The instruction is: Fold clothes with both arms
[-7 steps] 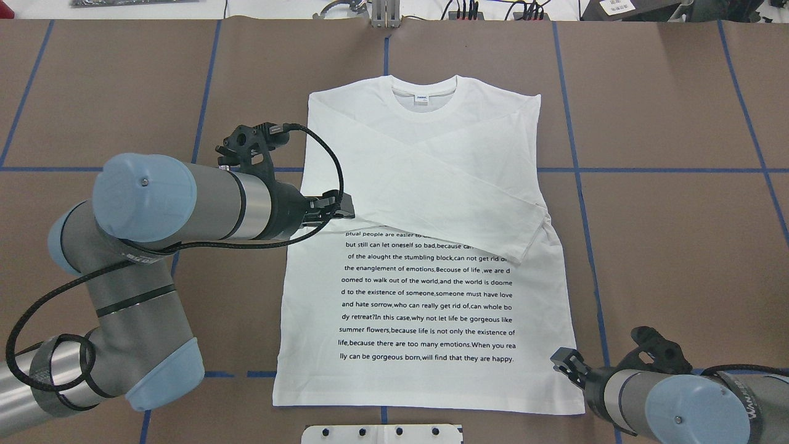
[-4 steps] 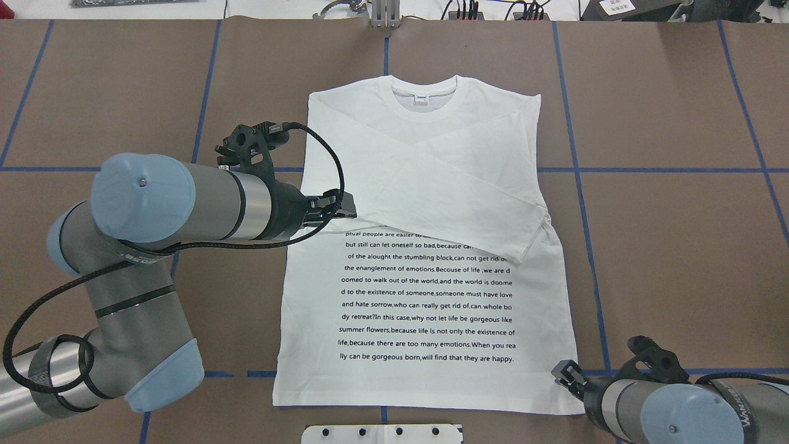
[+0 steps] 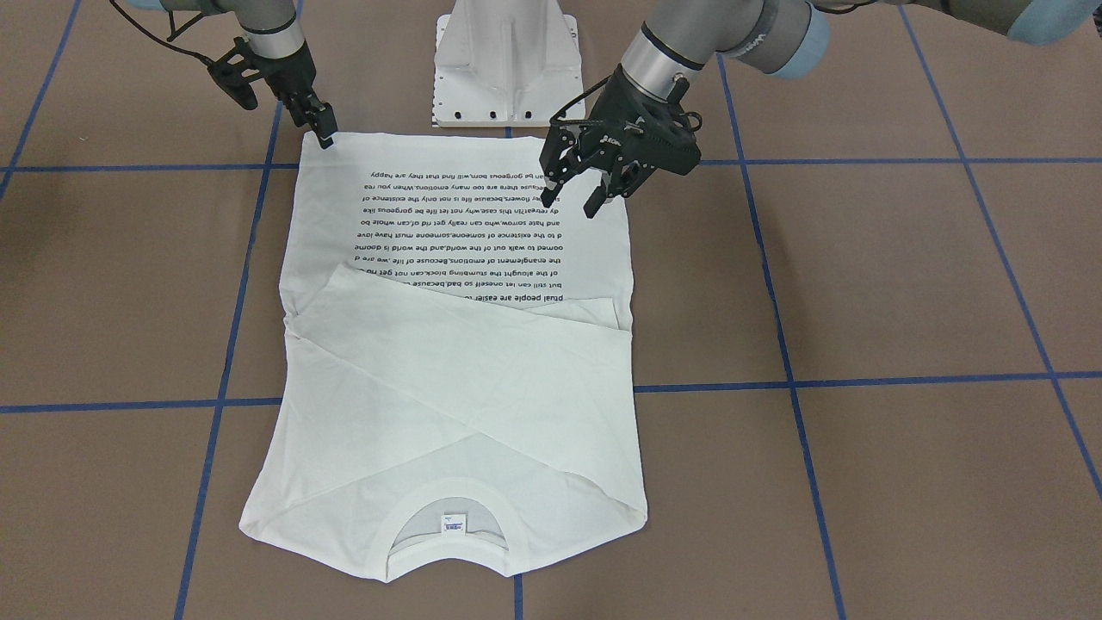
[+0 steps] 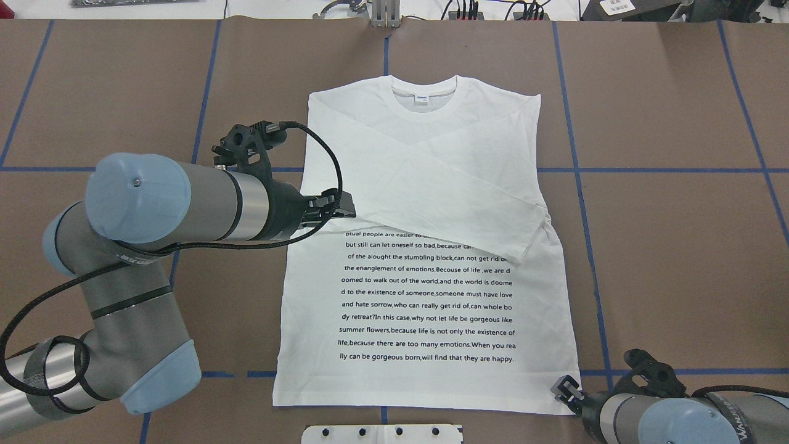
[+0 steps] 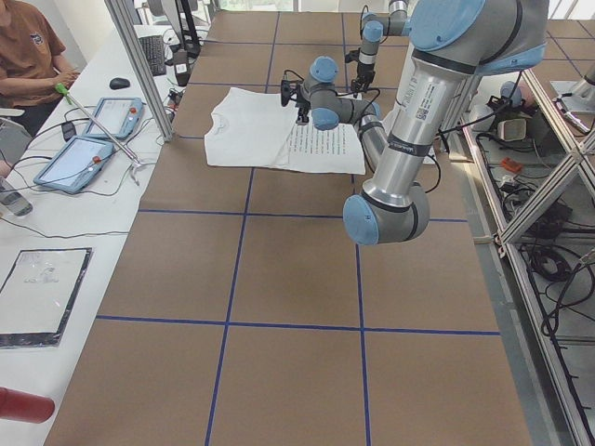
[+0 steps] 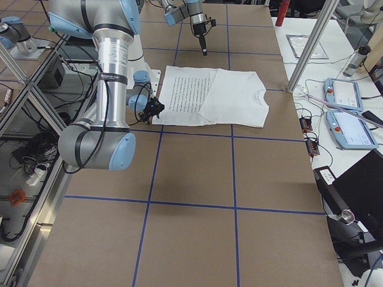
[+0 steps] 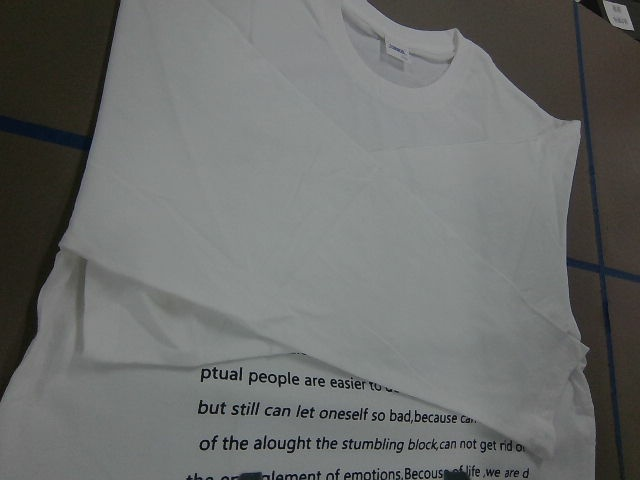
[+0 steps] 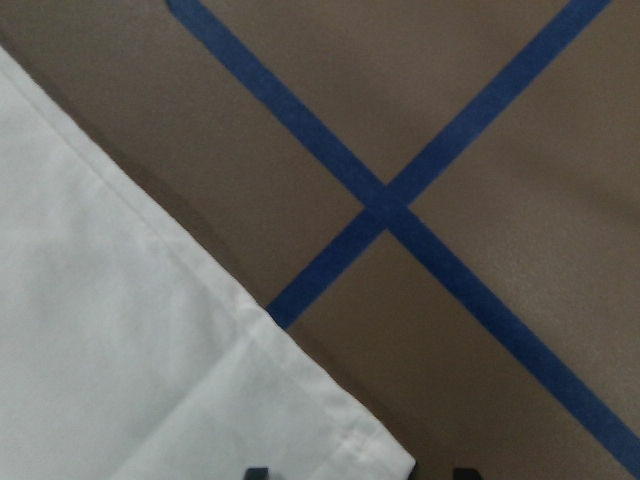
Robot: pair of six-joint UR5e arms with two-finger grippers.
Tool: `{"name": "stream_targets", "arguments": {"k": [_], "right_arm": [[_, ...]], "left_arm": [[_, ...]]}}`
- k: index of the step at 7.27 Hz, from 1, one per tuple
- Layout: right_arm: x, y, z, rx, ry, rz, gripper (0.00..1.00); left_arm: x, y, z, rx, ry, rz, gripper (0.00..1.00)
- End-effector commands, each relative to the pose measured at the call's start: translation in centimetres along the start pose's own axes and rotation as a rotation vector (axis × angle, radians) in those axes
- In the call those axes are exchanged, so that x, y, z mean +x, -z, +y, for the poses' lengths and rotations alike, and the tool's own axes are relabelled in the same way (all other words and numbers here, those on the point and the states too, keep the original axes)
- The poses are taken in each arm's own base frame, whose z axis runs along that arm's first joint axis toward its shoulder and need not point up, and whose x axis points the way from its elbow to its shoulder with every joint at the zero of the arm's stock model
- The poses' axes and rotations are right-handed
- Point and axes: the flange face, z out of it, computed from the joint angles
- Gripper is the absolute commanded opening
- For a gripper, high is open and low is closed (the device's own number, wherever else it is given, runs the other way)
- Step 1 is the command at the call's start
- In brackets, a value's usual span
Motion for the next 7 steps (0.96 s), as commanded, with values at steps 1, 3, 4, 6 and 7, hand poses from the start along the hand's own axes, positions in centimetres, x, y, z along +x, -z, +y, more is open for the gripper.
{"name": "stream_targets", "arguments": {"k": [1,3,4,6,7], "right_arm": [[-0.1,0.3,0.1,-0.007,0.0,-0.002,0.0],[-0.2,0.9,0.2,-0.017,-0.002,-0.004,0.0],[-0.3,0.9,0.2,-0.016,-0.003,-0.007,0.0],[0.0,0.9,-0.2,-0.007,-0.004,-0.002,0.0],[-0.3,1.6,-0.2,-0.014,-0.007,-0.011,0.0]], "left_arm": [[0.1,0.5,0.0,0.0,-0.001,0.006,0.68],[0.0,0.6,0.0,0.0,0.0,0.004,0.68],[-0.1,0.6,0.0,0.0,0.008,0.003,0.68],[-0.3,0.5,0.2,-0.004,0.061,-0.007,0.68],[-2.0,0.7,1.4,-0.021,0.174,-0.043,0.68]]}}
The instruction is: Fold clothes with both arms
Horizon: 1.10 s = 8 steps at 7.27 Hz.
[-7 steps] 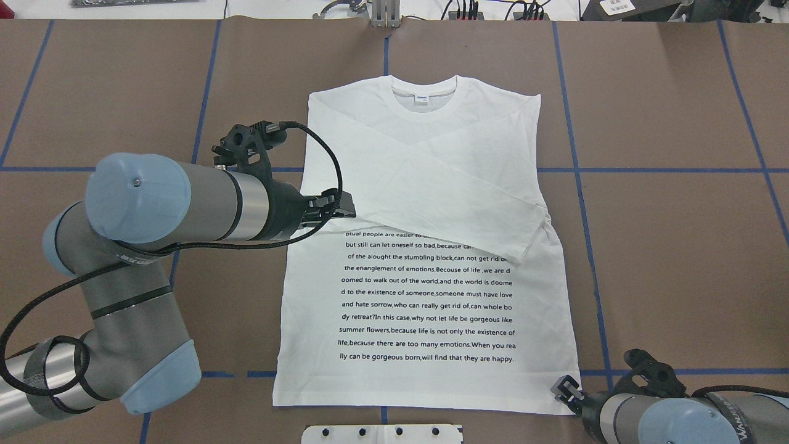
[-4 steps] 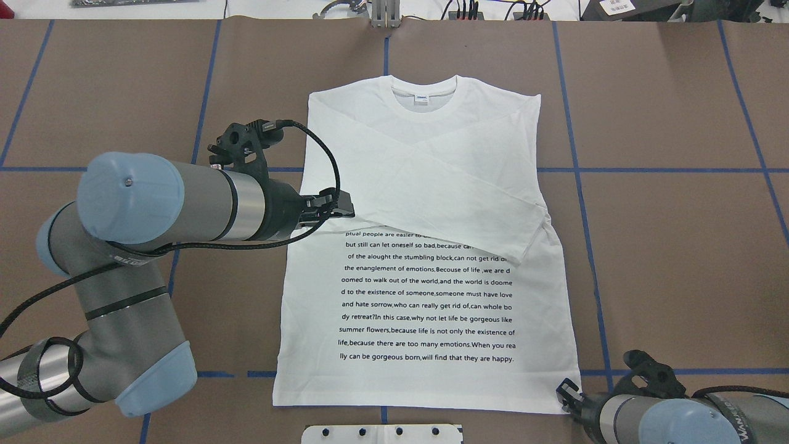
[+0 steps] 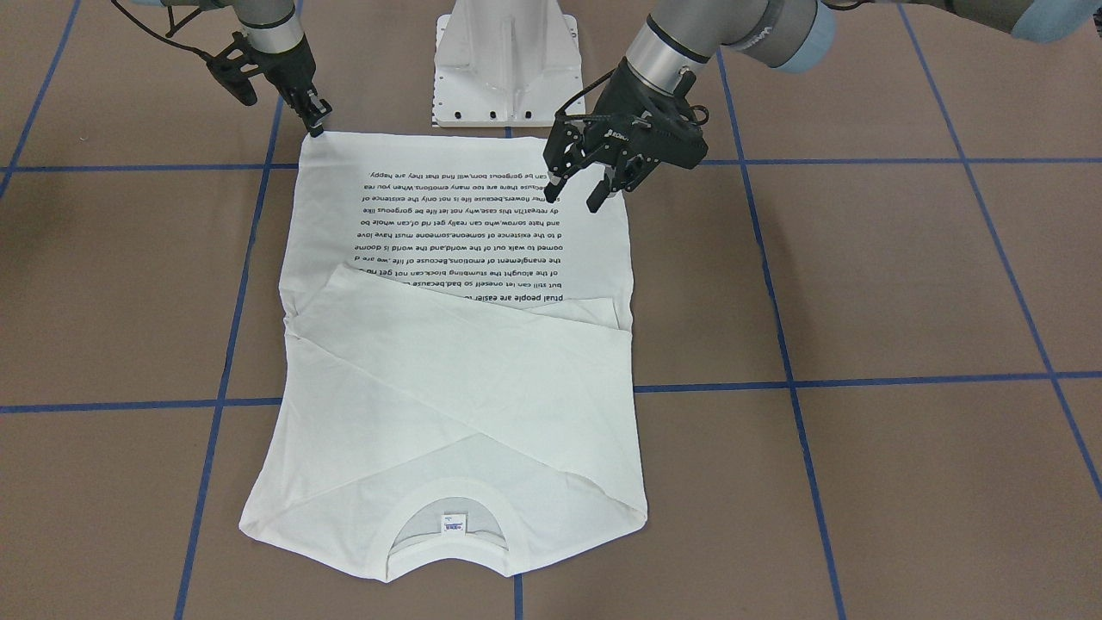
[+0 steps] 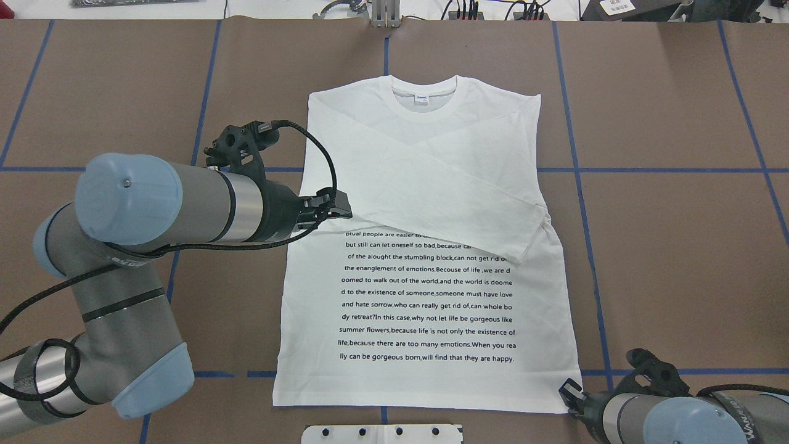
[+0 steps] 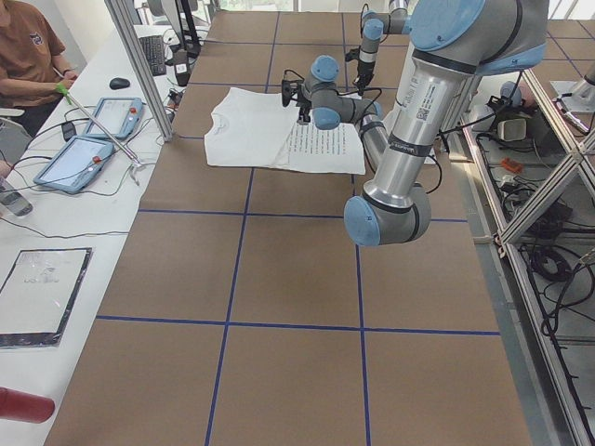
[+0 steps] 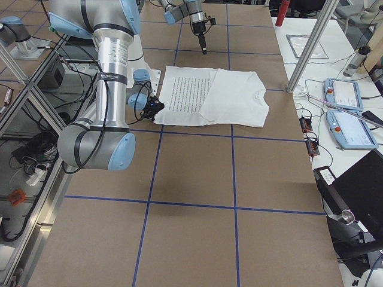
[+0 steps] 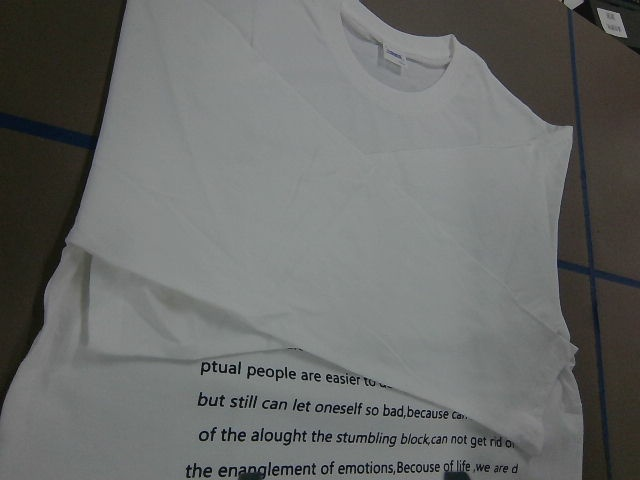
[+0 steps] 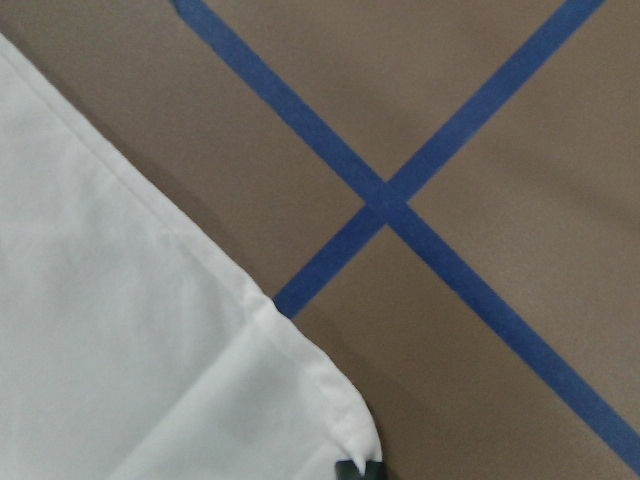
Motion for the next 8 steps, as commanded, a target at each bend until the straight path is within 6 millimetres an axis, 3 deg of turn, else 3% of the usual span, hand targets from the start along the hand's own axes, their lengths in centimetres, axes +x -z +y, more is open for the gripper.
{"name": "stream_targets", "arguments": {"k": [1,2,3,4,5,6,8], "right_arm": [[-0.2,0.7,0.1,-0.008,-0.002,-0.007,0.0],[-0.2,0.7,0.1,-0.01,-0.002,-0.008,0.0],[-0.4,0.9,0.3,-0.016,-0.002,-0.014,0.0],[-0.4,0.9,0.3,-0.016,-0.002,-0.014,0.0],[-0.6,1.3,0.4,-0.021,-0.003,-0.021,0.0],[-0.6,1.3,0.5,-0.022,-0.002,-0.021,0.0],[-0.5,1.3,0.3,-0.021,-0.003,-0.018,0.0]], "left_arm": [[-3.4,-1.0,5.0,-0.071,0.165,-0.087,0.68],[-4.8,-2.6,9.1,-0.062,0.223,-0.157,0.68],[-5.0,-2.8,12.8,-0.085,0.249,-0.256,0.68],[-5.8,-2.8,15.2,-0.105,0.239,-0.347,0.68],[-8.3,-3.7,18.2,-0.11,0.265,-0.423,0.68],[-9.4,-4.1,19.9,-0.105,0.265,-0.447,0.68],[-11.0,-5.1,20.9,-0.1,0.283,-0.491,0.68]]}}
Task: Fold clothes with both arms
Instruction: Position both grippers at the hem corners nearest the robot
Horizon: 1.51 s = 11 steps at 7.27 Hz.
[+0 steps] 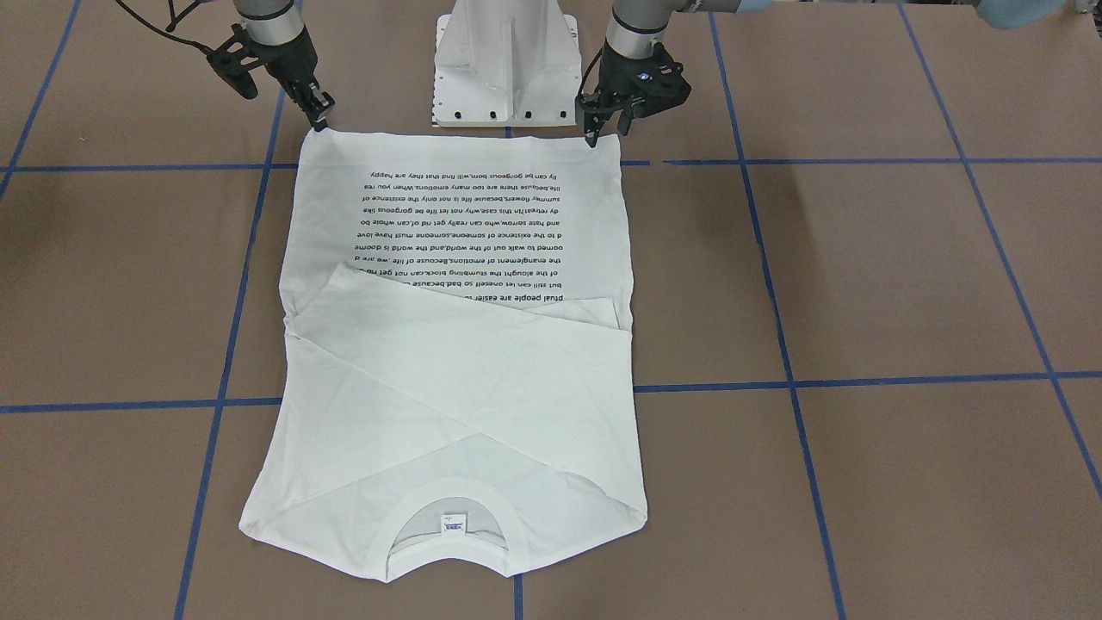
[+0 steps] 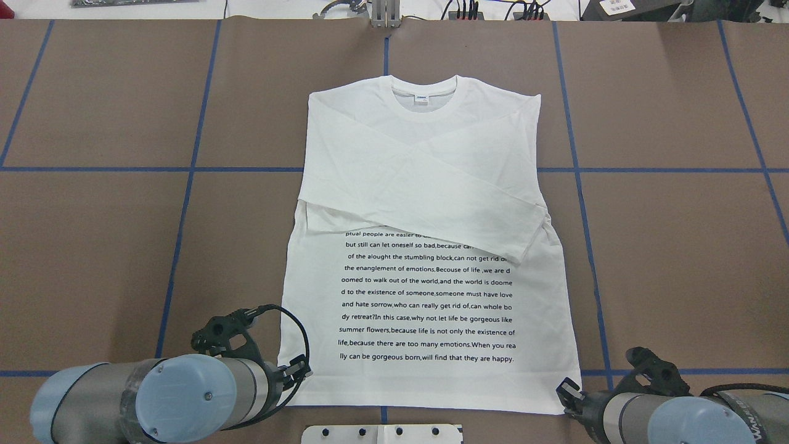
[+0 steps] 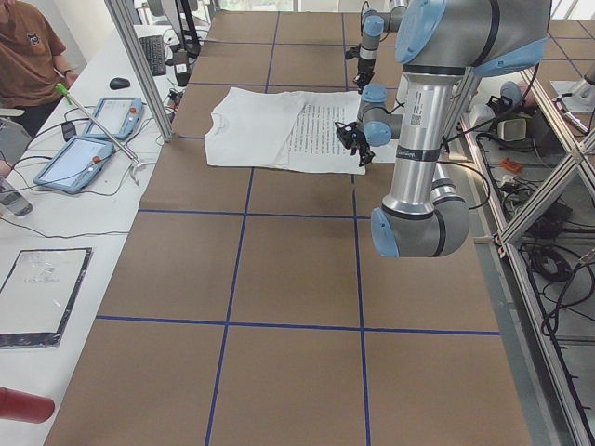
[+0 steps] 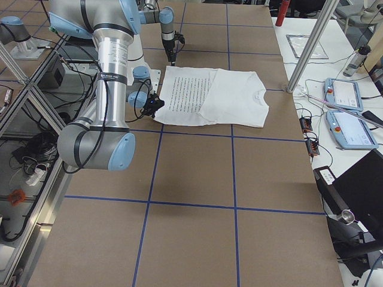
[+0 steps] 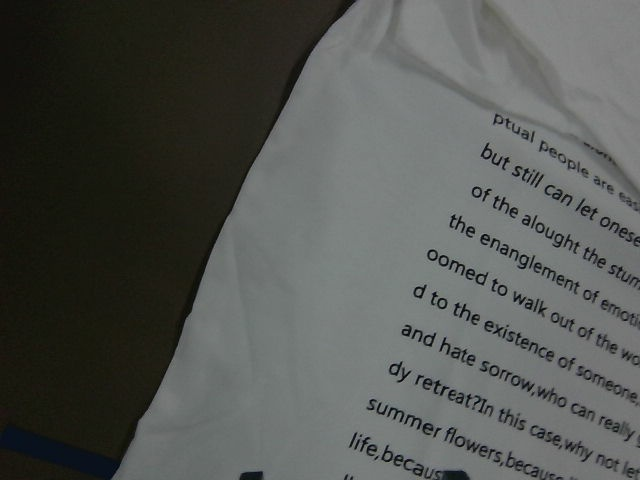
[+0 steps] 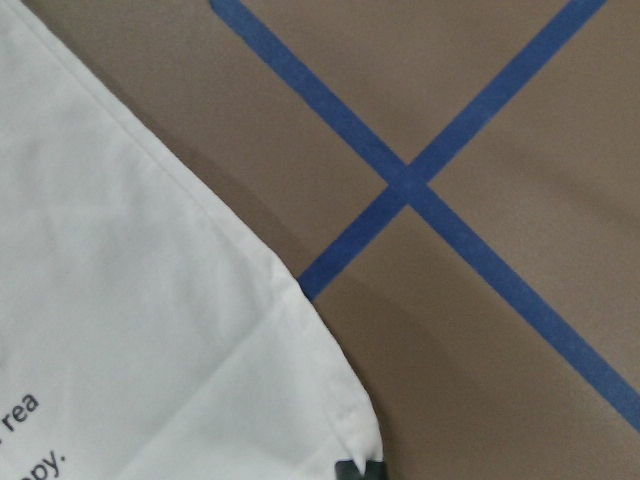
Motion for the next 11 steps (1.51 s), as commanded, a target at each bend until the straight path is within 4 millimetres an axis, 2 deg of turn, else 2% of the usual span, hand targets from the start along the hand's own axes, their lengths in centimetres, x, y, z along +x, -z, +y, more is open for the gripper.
{"name": "stream_targets", "arguments": {"k": [1,3,8,9,11], "right_arm": [[-0.1,0.1,0.1,-0.003,0.0,-0.003,0.0],[-0.2,0.4,0.1,-0.005,-0.002,-0.007,0.0],[-0.4,0.9,-0.1,-0.005,-0.006,-0.014,0.0],[-0.4,1.0,-0.1,-0.006,-0.006,-0.015,0.0],[-0.3,0.9,-0.2,0.002,-0.006,-0.006,0.0]], "left_arm": [[-1.2,-1.6,0.9,0.003,0.025,-0.04,0.68],[-1.7,-2.4,1.3,0.011,0.019,-0.076,0.66],[-1.5,-2.3,2.1,0.001,0.012,-0.072,0.53],[-1.7,-2.5,2.3,0.0,0.009,-0.077,0.49],[-1.5,-2.4,2.4,-0.002,0.009,-0.074,0.32]]}}
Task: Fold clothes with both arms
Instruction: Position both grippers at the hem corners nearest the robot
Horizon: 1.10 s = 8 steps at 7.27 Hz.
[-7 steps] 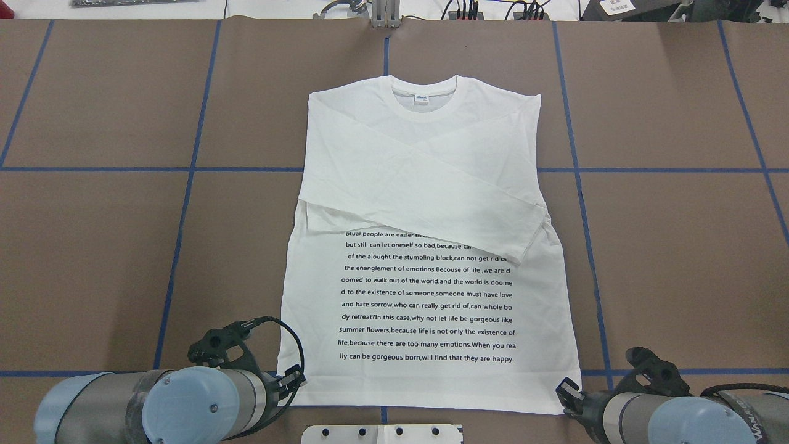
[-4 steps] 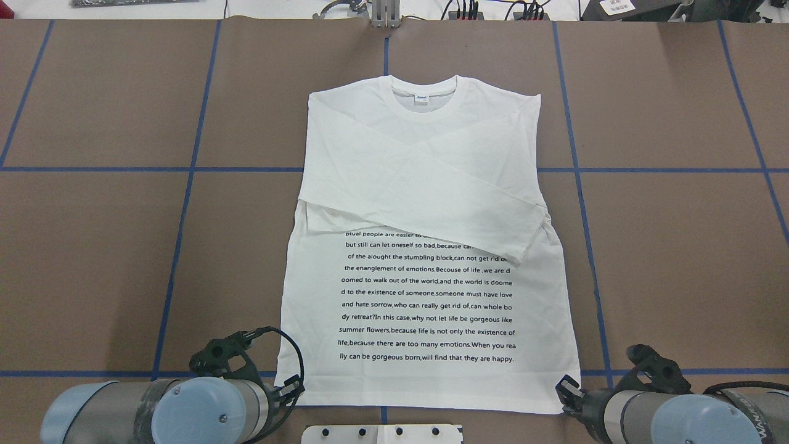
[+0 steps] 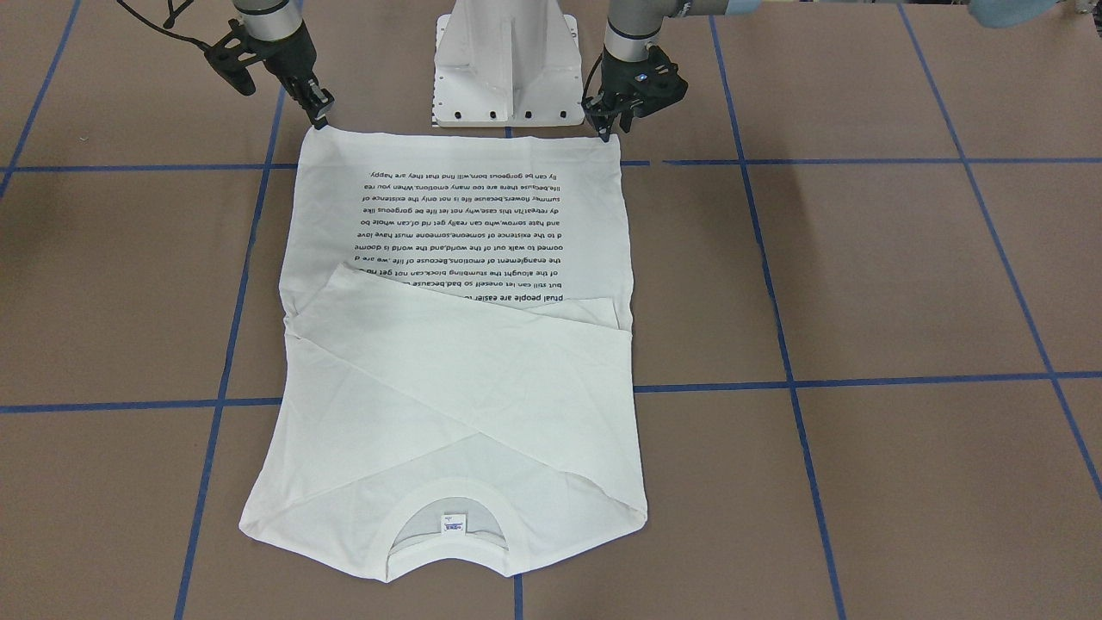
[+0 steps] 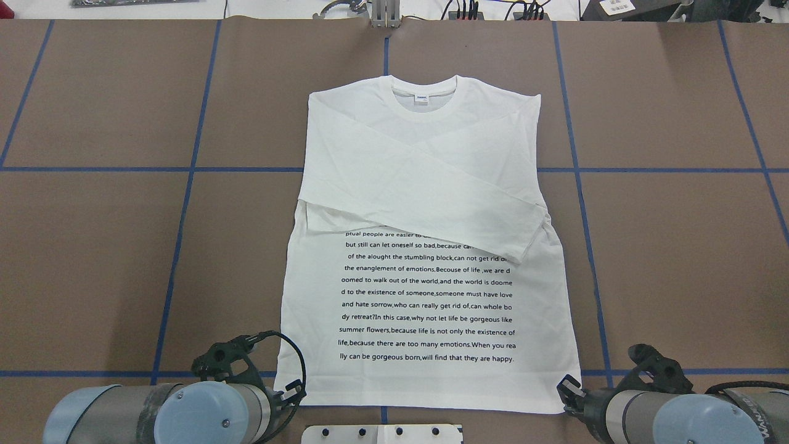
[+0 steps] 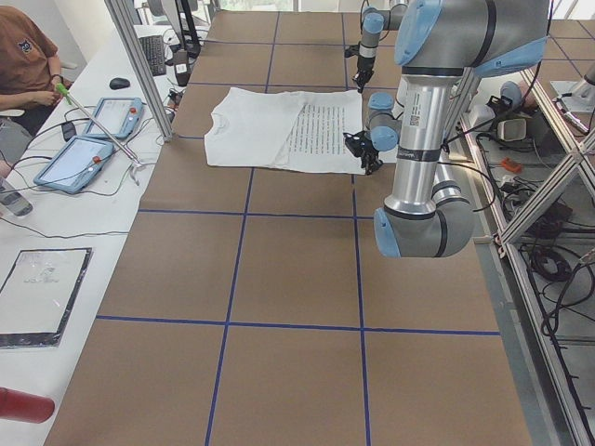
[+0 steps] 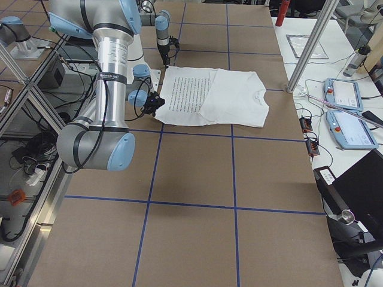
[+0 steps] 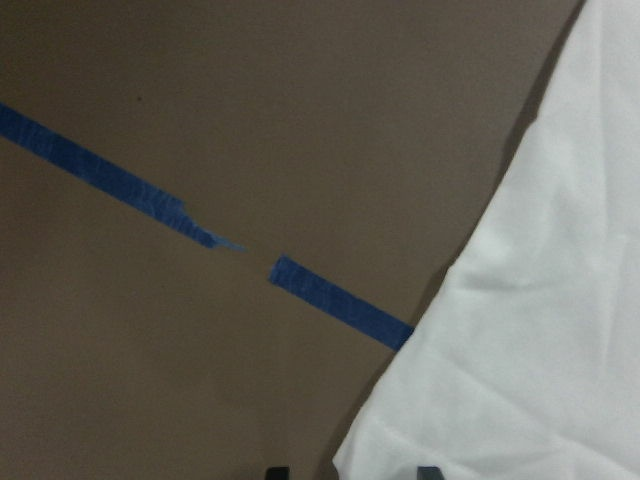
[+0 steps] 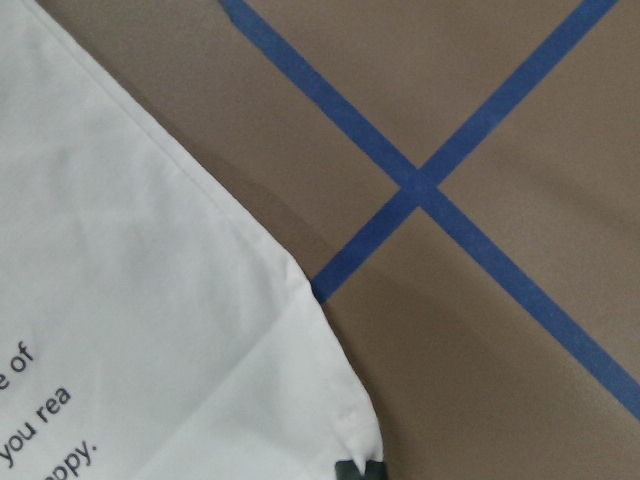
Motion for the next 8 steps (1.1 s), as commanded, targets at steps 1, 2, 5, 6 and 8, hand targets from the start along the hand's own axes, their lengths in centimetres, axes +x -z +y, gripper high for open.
{"name": "stream_targets", "arguments": {"k": [1,2,5,6,8], "right_arm": [[0.1,-0.2,-0.1,0.015,0.001,0.015,0.0],[0.1,-0.1,-0.1,0.015,0.0,0.013,0.0],[0.0,0.2,-0.1,0.014,0.0,0.012,0.0],[0.0,0.3,-0.2,0.019,-0.001,0.015,0.0],[-0.4,1.9,0.3,-0.004,-0.001,-0.003,0.0]], "left_arm": [[0.0,0.0,0.1,-0.001,-0.001,0.0,0.15],[0.0,0.0,0.1,-0.001,-0.001,0.0,0.0],[0.6,1.1,0.3,-0.013,-0.002,0.023,0.0],[0.8,1.5,0.2,-0.015,0.0,0.031,0.0],[-0.1,4.8,-0.4,-0.026,0.002,0.062,0.0]]}}
